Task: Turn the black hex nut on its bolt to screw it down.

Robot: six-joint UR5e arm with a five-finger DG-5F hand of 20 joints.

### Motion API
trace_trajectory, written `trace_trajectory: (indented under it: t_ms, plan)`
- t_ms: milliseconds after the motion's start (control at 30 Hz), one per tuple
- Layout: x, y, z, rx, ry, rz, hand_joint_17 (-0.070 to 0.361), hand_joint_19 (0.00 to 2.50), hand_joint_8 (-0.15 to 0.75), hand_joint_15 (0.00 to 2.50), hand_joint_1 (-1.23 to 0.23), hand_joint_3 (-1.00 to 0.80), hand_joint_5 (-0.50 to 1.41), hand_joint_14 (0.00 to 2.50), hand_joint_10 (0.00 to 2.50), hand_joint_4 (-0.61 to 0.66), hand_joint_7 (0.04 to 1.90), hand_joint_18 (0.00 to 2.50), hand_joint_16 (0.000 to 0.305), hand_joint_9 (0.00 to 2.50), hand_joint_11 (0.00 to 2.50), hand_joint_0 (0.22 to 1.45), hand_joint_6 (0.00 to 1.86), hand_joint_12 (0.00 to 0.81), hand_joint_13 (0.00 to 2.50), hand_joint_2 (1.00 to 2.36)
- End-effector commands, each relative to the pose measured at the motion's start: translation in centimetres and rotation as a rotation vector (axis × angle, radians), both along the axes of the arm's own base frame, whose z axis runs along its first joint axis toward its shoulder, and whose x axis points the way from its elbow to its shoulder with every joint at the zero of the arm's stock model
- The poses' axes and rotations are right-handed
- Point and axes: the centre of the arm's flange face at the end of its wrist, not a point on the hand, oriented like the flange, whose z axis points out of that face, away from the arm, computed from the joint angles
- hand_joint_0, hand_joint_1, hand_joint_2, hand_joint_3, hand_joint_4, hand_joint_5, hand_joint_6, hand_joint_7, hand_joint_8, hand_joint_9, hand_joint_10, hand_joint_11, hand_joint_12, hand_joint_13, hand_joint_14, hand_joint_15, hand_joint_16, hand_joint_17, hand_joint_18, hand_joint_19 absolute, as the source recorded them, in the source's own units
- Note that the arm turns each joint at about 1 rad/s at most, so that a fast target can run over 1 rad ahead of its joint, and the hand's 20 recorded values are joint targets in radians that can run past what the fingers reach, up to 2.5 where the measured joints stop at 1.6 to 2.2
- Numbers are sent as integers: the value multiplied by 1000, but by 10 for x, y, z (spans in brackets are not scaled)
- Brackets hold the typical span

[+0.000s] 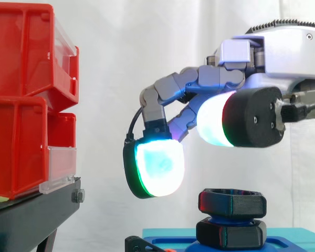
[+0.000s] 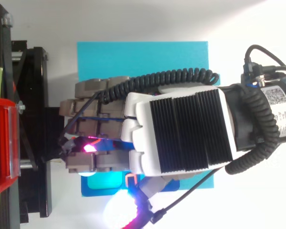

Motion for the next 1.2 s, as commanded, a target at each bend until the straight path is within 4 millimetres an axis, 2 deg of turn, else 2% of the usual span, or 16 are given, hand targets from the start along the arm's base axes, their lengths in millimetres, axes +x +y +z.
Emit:
trace_trajectory:
  t_ms: [0, 200, 667, 1167]
  plan:
    - [-3, -3, -8, -5, 8, -4, 99, 253, 311, 124, -297, -500, -38, 3, 4, 258, 1311, 595, 44, 717, 184, 508, 517, 334, 659, 1000]
    - [-4, -14, -11, -5, 5, -8, 98, 254, 310, 119, -301, -500, -37, 3, 3, 247, 1289, 599, 44, 722, 181, 512, 546, 330, 660, 1000]
    - [-6, -20, -12, -11, 5, 1, 98, 264, 311, 125, -303, -500, -37, 3, 4, 229, 1250, 605, 43, 738, 186, 517, 611, 330, 671, 1000]
    - [-5, -17, -11, -12, 0, 4, 96, 257, 311, 129, -307, -500, -41, 4, 4, 220, 1218, 614, 43, 753, 190, 521, 642, 327, 676, 1000]
